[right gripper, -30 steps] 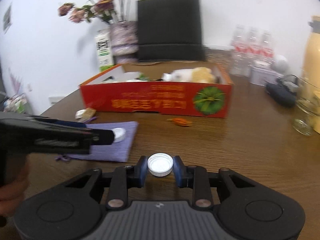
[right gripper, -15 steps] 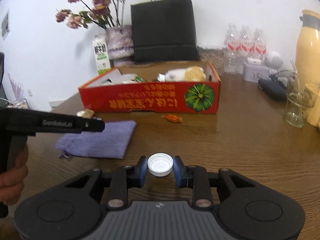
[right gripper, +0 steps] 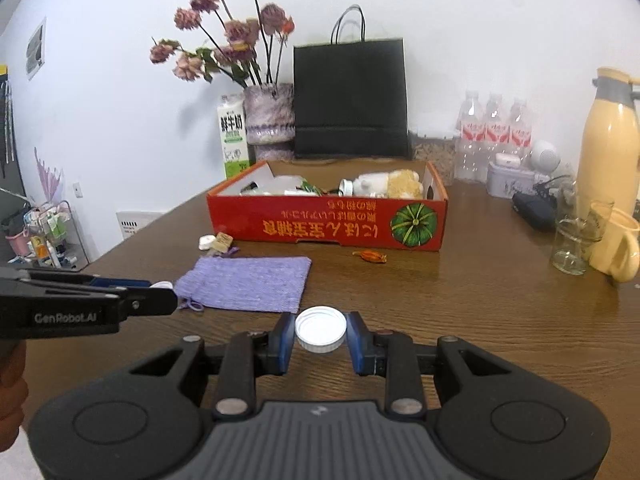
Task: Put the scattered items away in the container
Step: 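Grasp a white cap with right tool while left tool grasps another white cap, then carry both white caps over the box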
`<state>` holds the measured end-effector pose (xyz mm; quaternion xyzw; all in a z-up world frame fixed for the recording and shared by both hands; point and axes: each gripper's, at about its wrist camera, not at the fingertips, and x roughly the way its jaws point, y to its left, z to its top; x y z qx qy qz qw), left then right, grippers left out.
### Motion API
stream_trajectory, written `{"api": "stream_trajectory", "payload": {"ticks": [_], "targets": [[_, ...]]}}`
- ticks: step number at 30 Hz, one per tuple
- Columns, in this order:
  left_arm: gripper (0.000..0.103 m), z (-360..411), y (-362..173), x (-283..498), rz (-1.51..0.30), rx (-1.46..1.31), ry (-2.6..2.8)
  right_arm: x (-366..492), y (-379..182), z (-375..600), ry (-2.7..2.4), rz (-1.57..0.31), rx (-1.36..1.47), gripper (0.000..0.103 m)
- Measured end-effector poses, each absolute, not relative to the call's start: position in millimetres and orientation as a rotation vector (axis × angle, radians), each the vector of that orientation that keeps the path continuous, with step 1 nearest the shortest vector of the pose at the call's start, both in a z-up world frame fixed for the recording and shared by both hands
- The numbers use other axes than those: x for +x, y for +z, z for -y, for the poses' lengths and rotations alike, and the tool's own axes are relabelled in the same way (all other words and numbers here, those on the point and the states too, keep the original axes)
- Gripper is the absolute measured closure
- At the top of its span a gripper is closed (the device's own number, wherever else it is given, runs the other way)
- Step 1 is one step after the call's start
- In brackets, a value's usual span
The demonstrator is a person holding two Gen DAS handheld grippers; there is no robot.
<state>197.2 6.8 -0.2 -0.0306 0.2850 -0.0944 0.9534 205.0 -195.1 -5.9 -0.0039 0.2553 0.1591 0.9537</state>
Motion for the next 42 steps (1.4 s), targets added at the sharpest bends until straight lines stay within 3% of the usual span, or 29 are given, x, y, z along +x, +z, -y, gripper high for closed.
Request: {"api": "stream_trajectory", "payload": {"ticks": [10,21,35,42], "targets": [[0.074,-1,17,161,-0.526,-0.061,-0.242,157,17,196,0.338,-0.458,-0.006,0.076],[0.074,2,11,177,-0.550,-0.058,-0.262,166,18,196,0.342,-0.465,0.007,0.076],[0.074,-19,55,263,-0.518,-0.063,-0.308,247,47,212,0.344,-0.418,-0.063,0.076],[0.074,-30,91,364,-0.549,-0.057,-0.322,336,84,217,0.403,-0.424,-0.108,0.076]]}}
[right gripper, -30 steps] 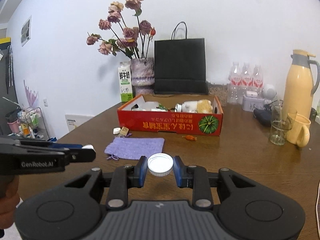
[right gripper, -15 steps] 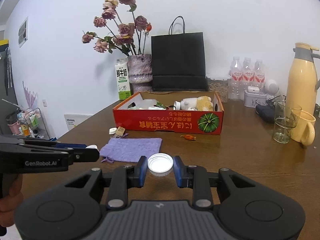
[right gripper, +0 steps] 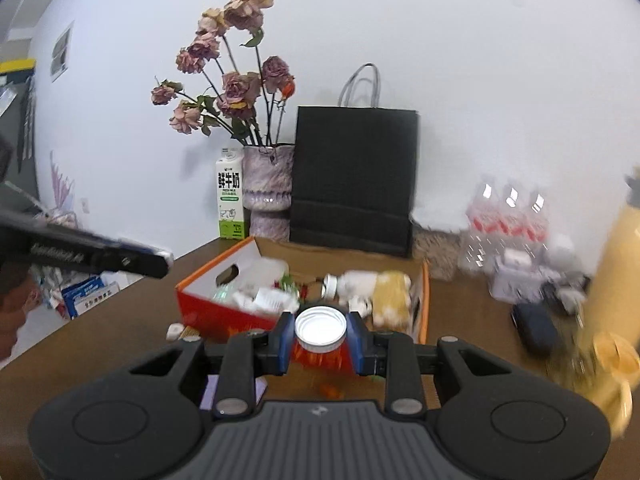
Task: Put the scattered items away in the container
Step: 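Carry both white caps over the box, then open both tools to drop the white caps into the box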
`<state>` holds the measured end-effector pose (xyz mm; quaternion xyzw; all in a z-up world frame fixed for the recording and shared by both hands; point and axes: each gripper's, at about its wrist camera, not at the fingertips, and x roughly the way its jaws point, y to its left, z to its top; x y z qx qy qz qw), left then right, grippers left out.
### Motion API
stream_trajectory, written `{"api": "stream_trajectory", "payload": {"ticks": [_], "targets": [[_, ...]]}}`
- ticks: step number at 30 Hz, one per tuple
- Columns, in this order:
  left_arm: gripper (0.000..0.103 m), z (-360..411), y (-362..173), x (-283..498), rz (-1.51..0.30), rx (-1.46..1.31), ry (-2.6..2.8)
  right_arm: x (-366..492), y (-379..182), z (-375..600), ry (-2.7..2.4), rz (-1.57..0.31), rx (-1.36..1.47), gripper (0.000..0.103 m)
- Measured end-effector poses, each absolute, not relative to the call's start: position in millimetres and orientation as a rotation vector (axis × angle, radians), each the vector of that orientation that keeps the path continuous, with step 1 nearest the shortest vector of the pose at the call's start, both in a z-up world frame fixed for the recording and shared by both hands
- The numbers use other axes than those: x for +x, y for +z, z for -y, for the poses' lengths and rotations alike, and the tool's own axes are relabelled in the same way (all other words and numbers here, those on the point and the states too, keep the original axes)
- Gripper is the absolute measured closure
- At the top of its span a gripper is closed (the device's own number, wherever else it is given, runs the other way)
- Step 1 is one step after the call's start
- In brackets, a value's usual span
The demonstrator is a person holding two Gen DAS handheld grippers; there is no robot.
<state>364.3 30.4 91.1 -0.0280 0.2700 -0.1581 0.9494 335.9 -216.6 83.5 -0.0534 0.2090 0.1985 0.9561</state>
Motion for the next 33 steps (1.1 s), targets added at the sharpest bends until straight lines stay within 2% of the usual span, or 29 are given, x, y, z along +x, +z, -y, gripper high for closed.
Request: {"api": "stream_trajectory", "payload": {"ticks": [8,17,19,20,21,22,23,31,33], "targets": [[0.074,-27,68,527,-0.781,-0.102,-0.231,494,82,190,0.460,-0.629,-0.010,0.076],[0.073,-26,8,639,-0.939,-0.096,-0.142,626,11,140,0.436,-0.891,0.101,0.076],[0.068,-28,3,647,-0.926,-0.100,-0.144,639,-2,133,0.430,-0.897,0.123,0.074],[0.055,-29,2,647,-0.907,-0.109,-0.140,644,-7,130,0.430,-0.891,0.135,0.070],[0.047,-31,2,647,-0.885,-0.113,-0.138,647,-11,128,0.427,-0.885,0.140,0.064],[0.046,-32,2,647,-0.870,-0.113,-0.138,649,-13,126,0.421,-0.877,0.138,0.050],[0.044,-34,2,647,-0.867,-0.111,-0.142,649,-13,125,0.417,-0.864,0.130,0.043],[0.037,-46,11,643,-0.888,-0.138,-0.107,638,14,126,0.404,-0.792,0.062,0.043],[0.029,-51,18,634,-0.887,-0.144,-0.101,635,23,131,0.389,-0.801,0.059,0.042]]}}
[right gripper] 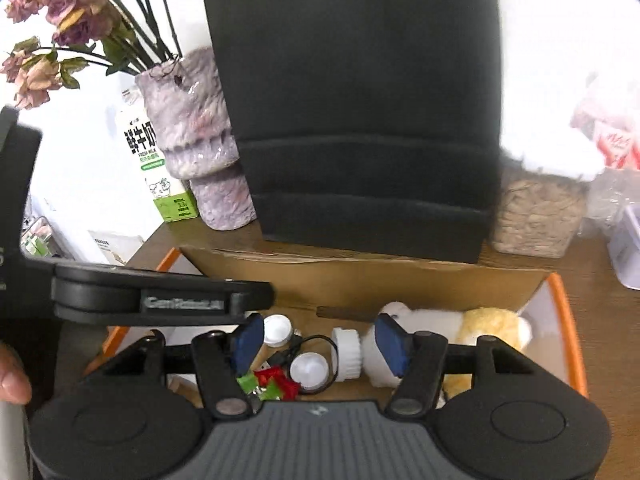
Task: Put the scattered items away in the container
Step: 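Open both tools to drop the white caps into the box, then withdraw both tools from the box toward the purple cloth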
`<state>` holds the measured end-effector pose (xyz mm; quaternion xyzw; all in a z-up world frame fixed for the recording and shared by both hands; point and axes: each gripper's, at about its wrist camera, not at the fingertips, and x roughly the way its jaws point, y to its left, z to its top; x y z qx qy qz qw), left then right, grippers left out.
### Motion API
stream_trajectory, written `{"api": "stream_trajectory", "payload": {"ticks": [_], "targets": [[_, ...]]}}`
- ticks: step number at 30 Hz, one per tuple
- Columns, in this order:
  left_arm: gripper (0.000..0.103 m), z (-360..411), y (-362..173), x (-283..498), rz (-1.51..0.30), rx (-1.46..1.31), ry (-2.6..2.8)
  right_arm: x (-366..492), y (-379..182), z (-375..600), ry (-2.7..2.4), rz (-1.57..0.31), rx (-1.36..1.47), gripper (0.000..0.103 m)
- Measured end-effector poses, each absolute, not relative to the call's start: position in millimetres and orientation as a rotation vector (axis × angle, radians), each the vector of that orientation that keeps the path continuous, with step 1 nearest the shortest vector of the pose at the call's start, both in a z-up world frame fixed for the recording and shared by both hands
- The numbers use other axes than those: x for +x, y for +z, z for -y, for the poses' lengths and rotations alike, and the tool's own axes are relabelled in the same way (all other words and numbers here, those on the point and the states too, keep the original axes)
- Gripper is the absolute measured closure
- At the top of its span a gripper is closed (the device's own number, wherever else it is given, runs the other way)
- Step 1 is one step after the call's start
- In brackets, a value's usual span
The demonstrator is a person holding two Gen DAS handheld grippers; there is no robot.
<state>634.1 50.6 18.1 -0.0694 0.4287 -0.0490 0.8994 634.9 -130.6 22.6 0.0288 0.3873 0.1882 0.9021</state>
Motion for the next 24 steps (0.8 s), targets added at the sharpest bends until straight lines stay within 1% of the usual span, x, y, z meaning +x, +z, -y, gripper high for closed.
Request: {"api": "stream_trajectory", "payload": {"ticks": [1,4,7,9,14,18,24], "targets": [[0.028,-53,21,628,-0.885,-0.148,-0.100,632,27,134,0.377,-0.804,0.058,0.040],[0.026,-60,28,604,-0.895,-0.151,-0.076,623,34,146,0.336,-0.825,0.058,0.026],[0.025,-68,38,582,-0.904,-0.152,-0.055,610,39,161,0.304,-0.866,0.066,0.025],[0.019,-73,46,561,-0.899,-0.146,-0.040,601,43,170,0.282,-0.892,0.071,0.024],[0.011,-74,66,518,-0.925,-0.103,-0.015,570,56,179,0.267,-0.960,0.033,0.014],[0.010,-72,76,482,-0.942,-0.099,-0.001,537,68,180,0.264,-0.976,-0.027,0.014],[0.005,-65,95,422,-0.858,-0.083,0.024,485,85,184,0.286,-0.962,-0.068,0.013]]}}
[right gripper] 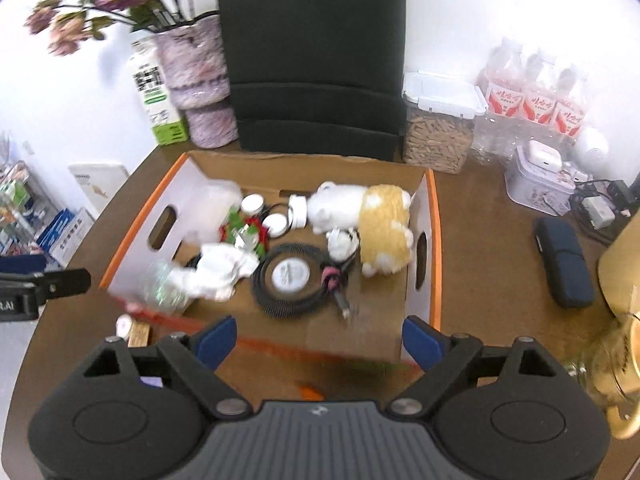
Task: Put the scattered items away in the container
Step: 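Withdraw both tools from the box toward the purple cloth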
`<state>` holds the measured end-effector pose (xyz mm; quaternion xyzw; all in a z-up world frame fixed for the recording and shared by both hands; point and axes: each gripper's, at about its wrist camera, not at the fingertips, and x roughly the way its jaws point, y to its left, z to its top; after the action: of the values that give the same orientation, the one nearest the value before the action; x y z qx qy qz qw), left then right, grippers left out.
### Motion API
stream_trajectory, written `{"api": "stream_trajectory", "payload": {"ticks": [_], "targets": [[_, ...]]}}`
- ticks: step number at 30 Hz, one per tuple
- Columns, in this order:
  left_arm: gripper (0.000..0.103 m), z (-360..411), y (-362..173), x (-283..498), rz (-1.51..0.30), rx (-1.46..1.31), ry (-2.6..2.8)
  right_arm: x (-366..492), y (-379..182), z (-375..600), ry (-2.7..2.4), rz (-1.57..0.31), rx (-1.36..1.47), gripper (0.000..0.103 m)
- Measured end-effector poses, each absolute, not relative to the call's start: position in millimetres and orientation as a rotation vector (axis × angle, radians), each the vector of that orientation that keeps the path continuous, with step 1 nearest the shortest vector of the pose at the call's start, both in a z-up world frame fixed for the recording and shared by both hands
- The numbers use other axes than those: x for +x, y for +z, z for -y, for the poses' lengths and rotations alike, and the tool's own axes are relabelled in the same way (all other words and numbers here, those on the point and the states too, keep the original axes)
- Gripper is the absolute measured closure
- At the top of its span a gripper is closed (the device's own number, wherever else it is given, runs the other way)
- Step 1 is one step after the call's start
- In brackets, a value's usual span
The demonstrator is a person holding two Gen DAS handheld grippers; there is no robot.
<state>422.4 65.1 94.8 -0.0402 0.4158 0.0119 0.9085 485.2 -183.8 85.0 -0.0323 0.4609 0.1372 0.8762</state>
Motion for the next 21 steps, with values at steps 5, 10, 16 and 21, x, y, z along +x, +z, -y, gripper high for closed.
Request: {"api": "stream_trajectory", "payload": {"ticks": [5,10,16,21], "targets": [[0.001,-51,108,356,-0.725,-0.034,0.013,439,94,192,0.331,-0.913,-0.085,0.012],[0.000,-37,100,283,-0.656,0.003,-0.065,382,88,198,0.398,-0.904,-0.105,0.010],[0.000,-26,72,202,-0.550,0.099,-0.086,288,72,199,0.440,-0.767,-0.162,0.009],[0.000,-17,29,155,-0.525,0.198,-0.058,204,45,194,0.322,-0.516,-0.294,0.006]]}}
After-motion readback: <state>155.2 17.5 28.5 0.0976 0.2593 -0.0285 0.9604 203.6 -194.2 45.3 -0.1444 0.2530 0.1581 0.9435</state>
